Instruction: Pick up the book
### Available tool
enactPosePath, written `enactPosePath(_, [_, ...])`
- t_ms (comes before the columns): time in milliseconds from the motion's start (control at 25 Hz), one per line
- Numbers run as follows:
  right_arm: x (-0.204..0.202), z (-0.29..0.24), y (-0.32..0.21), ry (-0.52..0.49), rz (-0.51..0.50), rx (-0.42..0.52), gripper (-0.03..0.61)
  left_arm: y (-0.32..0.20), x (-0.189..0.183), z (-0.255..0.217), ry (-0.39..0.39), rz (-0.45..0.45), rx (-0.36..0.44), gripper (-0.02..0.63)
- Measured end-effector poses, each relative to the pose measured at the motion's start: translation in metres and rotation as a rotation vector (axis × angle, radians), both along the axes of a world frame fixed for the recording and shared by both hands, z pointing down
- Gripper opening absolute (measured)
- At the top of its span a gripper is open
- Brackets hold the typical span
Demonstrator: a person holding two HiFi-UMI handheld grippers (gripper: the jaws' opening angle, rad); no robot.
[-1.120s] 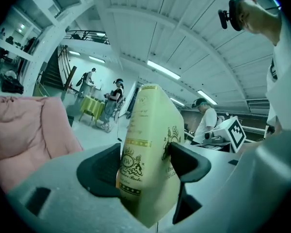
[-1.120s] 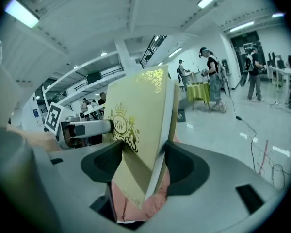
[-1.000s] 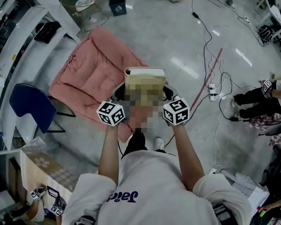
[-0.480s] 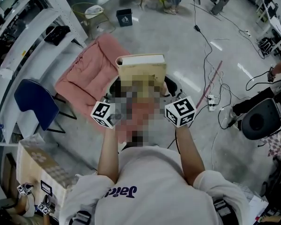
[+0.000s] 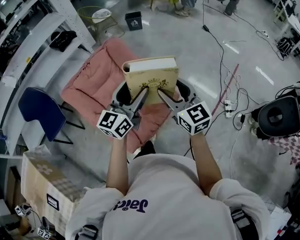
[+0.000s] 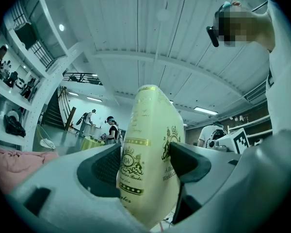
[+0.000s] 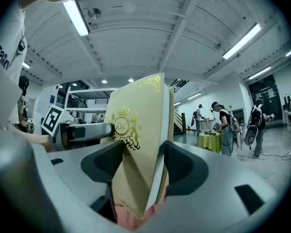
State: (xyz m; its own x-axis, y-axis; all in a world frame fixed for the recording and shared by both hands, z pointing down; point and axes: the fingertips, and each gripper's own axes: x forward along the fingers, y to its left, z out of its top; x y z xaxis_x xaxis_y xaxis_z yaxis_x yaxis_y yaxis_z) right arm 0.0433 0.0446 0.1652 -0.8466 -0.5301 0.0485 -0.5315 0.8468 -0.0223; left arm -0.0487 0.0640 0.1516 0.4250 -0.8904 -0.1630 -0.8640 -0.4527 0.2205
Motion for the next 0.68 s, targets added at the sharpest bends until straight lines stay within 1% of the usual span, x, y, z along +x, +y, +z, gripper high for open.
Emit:
enactPosePath(160, [0.004, 0.005, 0.002, 0.017, -0.011, 0.006, 0.273, 0.002, 0.005, 0.006, -0.011, 0.018, -0.002, 0.328])
enactPosePath(320, [0.001, 0.009, -0.002, 0.037, -0.023, 0.004, 0.273, -0.001, 0.003, 0.011, -0.015, 0.030, -0.014, 0.325])
enactPosePath(480, [-0.010, 0.014, -0.006, 0.048, -0.036, -0.010, 0.273, -0.005, -0.009, 0.016, -0.013, 0.035, -0.027, 0.324])
enactPosePath(680, [-0.029, 0.024, -0.011, 0.069, -0.071, -0.026, 0.273, -0.009, -0.028, 0.034, -0.002, 0.051, -0.069, 0.317])
